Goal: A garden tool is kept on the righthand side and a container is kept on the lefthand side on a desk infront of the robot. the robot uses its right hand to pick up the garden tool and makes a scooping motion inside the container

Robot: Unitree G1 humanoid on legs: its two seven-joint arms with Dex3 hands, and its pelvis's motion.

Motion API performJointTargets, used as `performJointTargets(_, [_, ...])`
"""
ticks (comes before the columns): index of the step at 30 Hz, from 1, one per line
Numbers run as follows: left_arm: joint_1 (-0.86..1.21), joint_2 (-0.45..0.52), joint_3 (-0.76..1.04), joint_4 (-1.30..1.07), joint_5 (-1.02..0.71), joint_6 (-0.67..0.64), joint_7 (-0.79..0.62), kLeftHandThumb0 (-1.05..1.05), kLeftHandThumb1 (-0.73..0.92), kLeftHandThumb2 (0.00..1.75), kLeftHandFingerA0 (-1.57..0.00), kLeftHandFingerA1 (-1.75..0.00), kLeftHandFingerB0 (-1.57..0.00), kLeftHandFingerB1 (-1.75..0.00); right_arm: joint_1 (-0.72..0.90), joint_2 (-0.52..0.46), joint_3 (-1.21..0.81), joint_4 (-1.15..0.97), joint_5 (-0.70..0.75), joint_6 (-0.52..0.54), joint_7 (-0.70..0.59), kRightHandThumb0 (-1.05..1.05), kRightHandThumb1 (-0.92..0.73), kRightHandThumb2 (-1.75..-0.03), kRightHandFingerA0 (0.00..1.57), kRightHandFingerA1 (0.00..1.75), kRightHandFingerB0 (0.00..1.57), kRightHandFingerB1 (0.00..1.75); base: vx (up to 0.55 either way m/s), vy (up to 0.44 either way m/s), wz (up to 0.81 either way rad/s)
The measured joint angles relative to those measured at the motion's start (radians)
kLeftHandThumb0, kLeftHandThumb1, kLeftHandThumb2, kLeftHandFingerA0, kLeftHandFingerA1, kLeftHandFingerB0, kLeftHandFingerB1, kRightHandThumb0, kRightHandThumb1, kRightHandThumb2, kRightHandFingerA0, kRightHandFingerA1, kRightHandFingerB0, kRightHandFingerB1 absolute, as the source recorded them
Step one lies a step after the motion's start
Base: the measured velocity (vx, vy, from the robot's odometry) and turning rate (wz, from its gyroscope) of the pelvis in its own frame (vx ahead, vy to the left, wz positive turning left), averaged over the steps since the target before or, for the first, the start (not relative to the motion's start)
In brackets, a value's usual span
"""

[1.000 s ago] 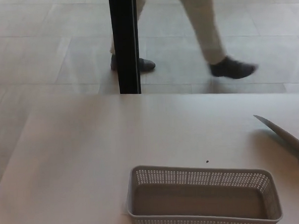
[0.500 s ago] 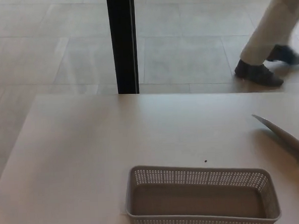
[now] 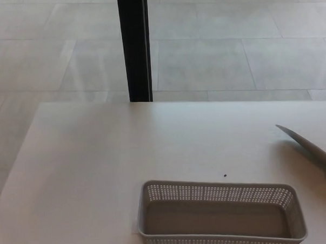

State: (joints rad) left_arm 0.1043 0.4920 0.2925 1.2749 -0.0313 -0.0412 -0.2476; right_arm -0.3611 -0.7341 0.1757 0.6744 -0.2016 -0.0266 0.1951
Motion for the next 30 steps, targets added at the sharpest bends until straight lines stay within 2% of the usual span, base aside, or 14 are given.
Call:
performJointTargets(1, [0.0, 0.0, 0.0, 0.0, -0.001, 0.0, 0.0, -0.55, 0.68, 0.6, -0.52, -0.6, -0.45, -0.46, -0.008, 0.003, 0.005, 0.014, -0.007, 0.0, 0.0, -0.86, -0.61, -1.03, 0.04, 0.28, 0.1, 0.3, 0.0, 0.0, 0.0])
performJointTargets(6, [-0.005, 0.0, 0.0, 0.017, -0.006, 0.0, 0.0, -0.55, 0.66, 0.6, -0.55, -0.63, -0.49, -0.48, -0.062, 0.03, 0.024, 0.094, -0.045, 0.006, -0.002, -0.88, -0.62, -1.04, 0.03, 0.32, 0.09, 0.33, 0.0, 0.0, 0.0])
performJointTargets(13, [-0.012, -0.002, 0.004, 0.021, -0.015, 0.0, 0.002, -0.56, 0.66, 0.6, -0.54, -0.66, -0.47, -0.49, -0.125, 0.066, 0.074, 0.166, -0.103, 0.036, -0.009, -0.88, -0.64, -1.04, 0.04, 0.36, 0.1, 0.34, 0.0, 0.0, 0.0])
performJointTargets(15, [-0.014, -0.002, 0.002, 0.021, -0.015, 0.0, 0.002, -0.57, 0.67, 0.6, -0.51, -0.59, -0.47, -0.45, -0.133, 0.075, 0.091, 0.17, -0.12, 0.046, -0.011, -0.88, -0.63, -1.04, 0.04, 0.41, 0.09, 0.36, 0.0, 0.0, 0.0])
performJointTargets(16, [-0.014, -0.002, 0.001, 0.021, -0.015, 0.0, 0.002, -0.57, 0.66, 0.6, -0.48, -0.59, -0.45, -0.45, -0.135, 0.077, 0.096, 0.169, -0.125, 0.05, -0.012, -0.4, -0.35, -1.01, 0.02, 0.54, 0.0, 0.5, 0.0, 0.0, 0.0])
performJointTargets(17, [-0.014, -0.003, -0.001, 0.021, -0.015, 0.0, 0.002, -0.58, 0.66, 0.6, -0.5, -0.6, -0.47, -0.45, -0.141, 0.082, 0.114, 0.163, -0.14, 0.062, -0.014, -0.88, -0.64, -1.03, 0.2, 0.66, 0.07, 0.31, 0.0, 0.0, 0.0])
performJointTargets(18, [-0.015, -0.004, -0.001, 0.022, -0.015, 0.0, 0.001, -0.58, 0.66, 0.6, -0.5, -0.6, -0.47, -0.45, -0.147, 0.085, 0.129, 0.158, -0.15, 0.072, -0.012, -0.88, -0.64, -1.03, 0.2, 0.66, 0.07, 0.31, 0.0, 0.0, 0.0])
performJointTargets(19, [-0.017, -0.004, -0.003, 0.023, -0.015, 0.0, 0.001, -0.57, 0.66, 0.6, -0.5, -0.62, -0.46, -0.46, -0.154, 0.087, 0.147, 0.152, -0.163, 0.084, -0.009, -0.89, -0.81, -0.66, 0.17, 0.52, 0.06, 0.24, 0.0, 0.0, 0.0])
performJointTargets(20, [-0.017, -0.005, -0.003, 0.023, -0.015, 0.0, 0.001, -0.58, 0.66, 0.6, -0.5, -0.64, -0.47, -0.48, -0.158, 0.089, 0.158, 0.148, -0.171, 0.093, -0.006, -0.89, -0.63, -1.03, 0.14, 0.57, 0.04, 0.26, 0.0, 0.0, 0.0])
performJointTargets(21, [-0.018, -0.006, -0.005, 0.022, -0.015, 0.0, 0.002, -0.57, 0.67, 0.6, -0.5, -0.63, -0.47, -0.47, -0.162, 0.09, 0.171, 0.142, -0.181, 0.106, -0.003, -0.91, -0.63, -1.05, 0.01, 0.48, 0.11, 0.19, 0.0, 0.0, 0.0])
performJointTargets(26, [-0.015, -0.012, -0.007, 0.019, -0.015, -0.003, 0.001, -0.58, 0.68, 0.6, -0.48, -0.6, -0.45, -0.46, -0.188, 0.105, 0.227, 0.133, -0.221, 0.174, 0.03, -0.95, -0.65, -1.02, 0.03, 0.3, 0.09, 0.15, 0.0, 0.0, 0.0])
performJointTargets(30, [-0.013, -0.014, -0.009, 0.019, -0.015, -0.006, 0.001, -0.59, 0.67, 0.6, -0.48, -0.62, -0.45, -0.47, -0.2, 0.109, 0.26, 0.135, -0.246, 0.22, 0.053, -0.92, -0.61, -0.98, 0.04, 0.31, 0.09, 0.19, 0.0, 0.0, 0.0])
